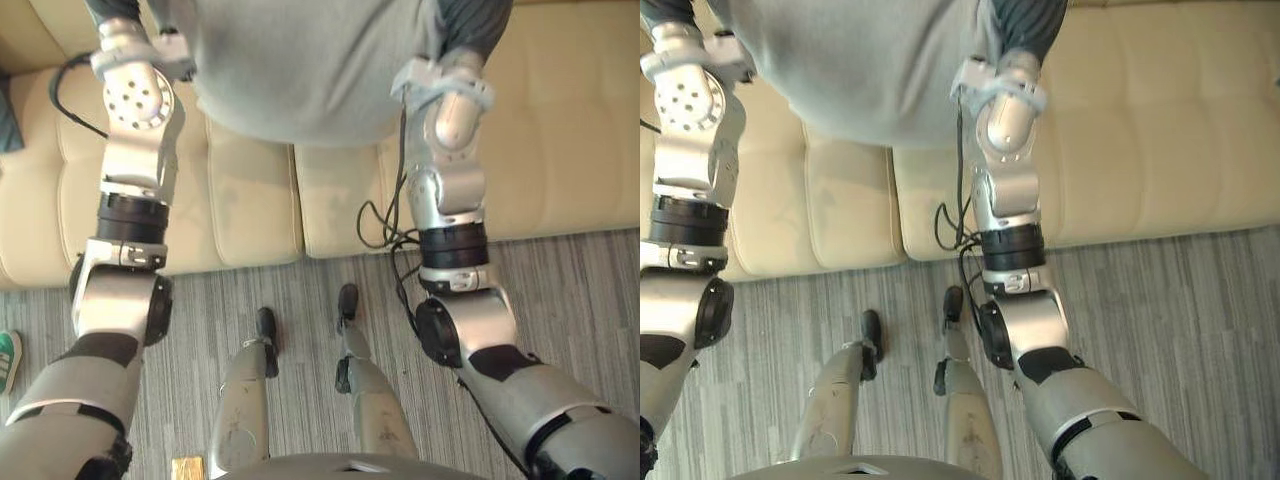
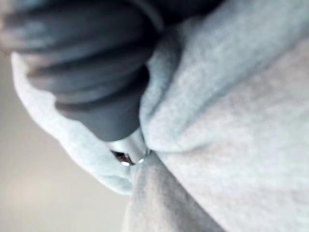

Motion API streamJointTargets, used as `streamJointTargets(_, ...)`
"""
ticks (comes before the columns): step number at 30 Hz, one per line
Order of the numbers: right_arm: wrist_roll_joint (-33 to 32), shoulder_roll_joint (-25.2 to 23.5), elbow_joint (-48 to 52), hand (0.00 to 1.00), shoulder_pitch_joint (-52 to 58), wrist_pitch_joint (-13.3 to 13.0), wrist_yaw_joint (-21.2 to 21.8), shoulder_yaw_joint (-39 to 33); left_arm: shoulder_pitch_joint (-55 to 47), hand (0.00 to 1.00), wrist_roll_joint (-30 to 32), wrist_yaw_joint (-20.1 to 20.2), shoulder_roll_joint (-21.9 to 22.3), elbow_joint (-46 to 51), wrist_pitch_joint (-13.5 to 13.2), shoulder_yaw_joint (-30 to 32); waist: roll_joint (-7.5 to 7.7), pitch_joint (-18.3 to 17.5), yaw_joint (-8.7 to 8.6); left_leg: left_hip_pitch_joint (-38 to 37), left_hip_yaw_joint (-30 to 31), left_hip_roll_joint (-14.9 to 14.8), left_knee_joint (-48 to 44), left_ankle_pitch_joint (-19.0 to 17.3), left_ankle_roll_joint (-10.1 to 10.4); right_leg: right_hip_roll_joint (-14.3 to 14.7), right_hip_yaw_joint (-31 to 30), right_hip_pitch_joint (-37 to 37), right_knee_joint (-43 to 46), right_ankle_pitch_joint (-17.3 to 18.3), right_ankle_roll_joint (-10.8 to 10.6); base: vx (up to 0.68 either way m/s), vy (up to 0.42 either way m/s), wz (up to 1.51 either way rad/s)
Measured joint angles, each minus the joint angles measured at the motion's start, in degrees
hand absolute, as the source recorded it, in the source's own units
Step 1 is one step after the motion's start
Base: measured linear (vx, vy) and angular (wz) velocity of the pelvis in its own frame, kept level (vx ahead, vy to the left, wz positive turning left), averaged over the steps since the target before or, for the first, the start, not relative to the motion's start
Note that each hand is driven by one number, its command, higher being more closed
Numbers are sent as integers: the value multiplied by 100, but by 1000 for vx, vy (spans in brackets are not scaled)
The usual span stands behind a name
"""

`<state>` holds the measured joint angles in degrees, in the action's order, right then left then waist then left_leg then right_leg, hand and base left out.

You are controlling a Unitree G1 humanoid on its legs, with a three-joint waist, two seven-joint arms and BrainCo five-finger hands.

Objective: Pick up cushions and gather them together orderly.

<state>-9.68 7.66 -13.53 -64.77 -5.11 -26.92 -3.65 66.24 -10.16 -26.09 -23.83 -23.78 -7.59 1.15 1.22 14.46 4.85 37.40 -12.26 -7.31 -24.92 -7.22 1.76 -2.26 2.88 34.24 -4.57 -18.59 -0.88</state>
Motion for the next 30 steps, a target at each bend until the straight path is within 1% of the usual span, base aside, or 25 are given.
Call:
streamJointTargets(2,-8,39,-235,100,-264,-3,1,-8,65,100,-97,-8,0,-59,-7,66,0,5,17,177,29,-18,-6,18,19,16,-85,167,1,-33,-19,-2,6,2)
streamJointTargets(5,-19,83,-445,100,-357,-9,9,4,124,100,-136,-6,2,-360,-13,129,-18,125,57,223,77,-47,32,37,48,42,-87,207,1,-34,-19,5,-13,6)
streamJointTargets(8,-138,203,-572,100,-424,-8,32,10,133,100,-310,6,37,-459,-15,127,-27,172,98,381,127,-9,220,184,67,20,-88,398,1,-75,-49,16,-25,17)
streamJointTargets(9,-159,208,-616,100,-457,-7,43,16,132,100,-330,6,39,-503,-15,129,-67,294,112,379,163,-4,301,245,84,19,-88,405,1,-81,-47,16,-24,18)
streamJointTargets(11,-182,213,-774,100,-552,1,64,24,126,100,-381,4,40,-555,-16,141,-74,371,127,395,185,27,432,339,104,9,-89,474,0,-86,-42,8,-27,16)
streamJointTargets(13,-224,288,-770,100,-641,17,68,91,125,100,-452,-3,41,-556,-73,162,-142,453,111,469,270,86,626,486,125,-28,-86,592,0,-86,-42,2,-25,24)
streamJointTargets(14,-229,353,-761,0,-709,14,72,124,123,0,-473,-4,41,-556,-149,170,-182,553,111,468,286,87,675,530,138,-28,-87,597,0,-85,-42,-10,-23,20)
streamJointTargets(15,-232,416,-715,0,-763,-4,85,135,95,0,-483,-9,42,-540,-234,174,-196,617,111,483,292,88,761,589,158,-27,-93,644,0,-85,-42,-15,-24,11)
streamJointTargets(19,-244,406,-268,0,-576,-56,143,142,-174,0,-464,-106,39,-301,-317,381,-204,622,99,591,294,80,815,646,199,-1,-224,785,-1,-83,-44,-24,-15,0)
streamJointTargets(22,-242,401,-69,0,-318,-119,160,130,-309,0,-416,-112,38,-263,-311,449,-232,665,79,615,295,48,804,657,218,27,-272,795,-2,-72,-55,-46,-19,-1)
streamJointTargets(23,-242,399,-69,0,-265,-159,142,124,-316,0,-415,-117,27,-262,-283,498,-232,665,71,652,286,22,782,663,232,52,-378,818,-2,-16,-118,-53,-18,-1)
streamJointTargets(25,-242,397,-67,0,-265,-202,137,126,-316,0,-415,-117,3,-262,-260,526,-232,665,74,668,270,6,781,673,248,65,-400,844,-2,32,-178,-46,-21,-2)
streamJointTargets(27,-238,390,-30,0,-266,-227,134,127,-315,0,-399,-107,-95,-262,-233,554,-232,665,67,713,251,-14,778,689,271,83,-427,902,-2,52,-197,-63,-37,-5)
streamJointTargets(29,-237,396,-13,0,-268,-227,123,120,-289,0,-307,-92,-239,-263,-196,552,-232,665,40,777,237,-51,728,688,278,108,-434,948,-2,47,-194,-48,-26,-5)
streamJointTargets(30,-240,409,-32,0,-284,-228,117,116,-259,0,-307,-93,-273,-269,-173,559,-230,666,39,791,231,-63,689,686,282,121,-428,951,-1,-51,-94,-45,-18,-9)
